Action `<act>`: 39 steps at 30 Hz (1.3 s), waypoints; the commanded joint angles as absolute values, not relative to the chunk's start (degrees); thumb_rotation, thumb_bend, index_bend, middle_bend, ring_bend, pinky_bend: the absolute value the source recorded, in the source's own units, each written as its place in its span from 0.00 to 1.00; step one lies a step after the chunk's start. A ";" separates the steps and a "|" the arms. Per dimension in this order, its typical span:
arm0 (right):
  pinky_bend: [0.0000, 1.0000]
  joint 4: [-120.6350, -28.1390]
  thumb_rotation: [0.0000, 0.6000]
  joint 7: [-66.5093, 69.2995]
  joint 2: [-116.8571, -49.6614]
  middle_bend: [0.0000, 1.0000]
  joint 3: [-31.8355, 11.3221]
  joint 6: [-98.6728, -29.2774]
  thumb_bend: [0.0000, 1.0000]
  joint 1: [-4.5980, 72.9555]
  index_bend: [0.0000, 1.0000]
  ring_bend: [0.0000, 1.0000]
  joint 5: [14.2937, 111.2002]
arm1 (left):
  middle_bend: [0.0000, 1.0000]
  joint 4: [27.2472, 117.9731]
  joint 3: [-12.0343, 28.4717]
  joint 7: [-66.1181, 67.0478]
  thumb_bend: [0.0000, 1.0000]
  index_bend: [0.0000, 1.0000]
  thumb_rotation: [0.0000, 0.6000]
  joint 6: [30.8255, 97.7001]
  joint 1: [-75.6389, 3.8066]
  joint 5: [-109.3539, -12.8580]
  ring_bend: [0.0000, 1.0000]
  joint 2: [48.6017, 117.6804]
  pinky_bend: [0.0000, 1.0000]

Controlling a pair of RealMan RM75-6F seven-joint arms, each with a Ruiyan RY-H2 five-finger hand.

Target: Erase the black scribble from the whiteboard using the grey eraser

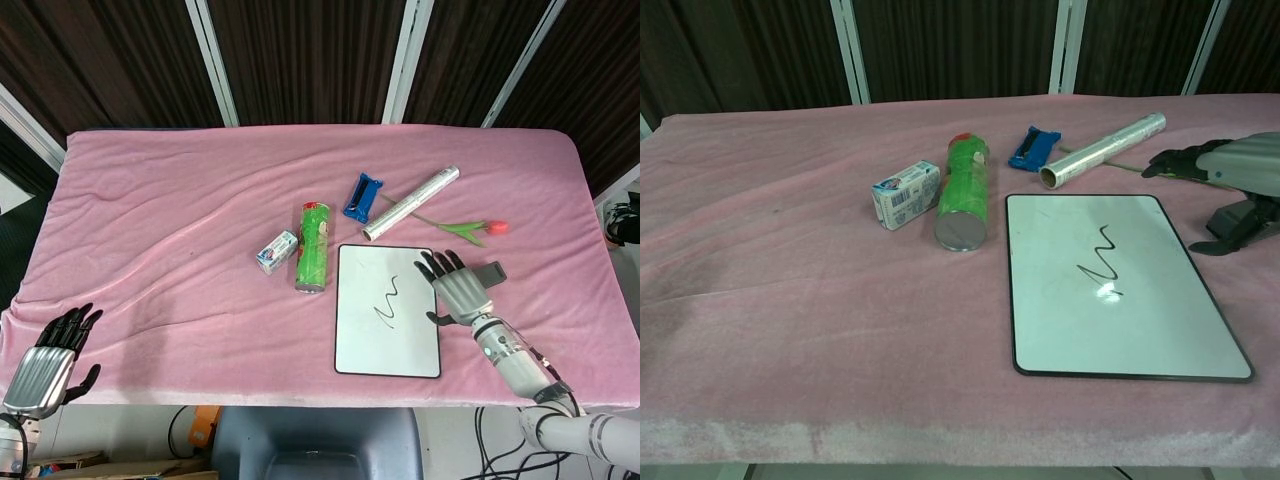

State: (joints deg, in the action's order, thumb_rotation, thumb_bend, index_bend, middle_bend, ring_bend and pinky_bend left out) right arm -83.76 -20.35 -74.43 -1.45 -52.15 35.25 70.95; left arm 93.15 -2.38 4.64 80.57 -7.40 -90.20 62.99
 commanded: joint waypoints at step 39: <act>0.27 -53.39 1.00 -2.42 -83.63 0.30 -1.64 -47.32 0.42 33.57 0.53 0.22 77.85 | 0.00 93.68 -2.26 2.18 0.39 0.00 1.00 76.32 -9.50 -88.51 0.00 62.24 0.12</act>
State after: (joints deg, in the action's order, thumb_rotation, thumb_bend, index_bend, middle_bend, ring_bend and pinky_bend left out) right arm -53.45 -2.39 -83.58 -1.59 -47.29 33.59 77.90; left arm 93.71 -2.24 2.23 76.34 -9.47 -88.56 62.26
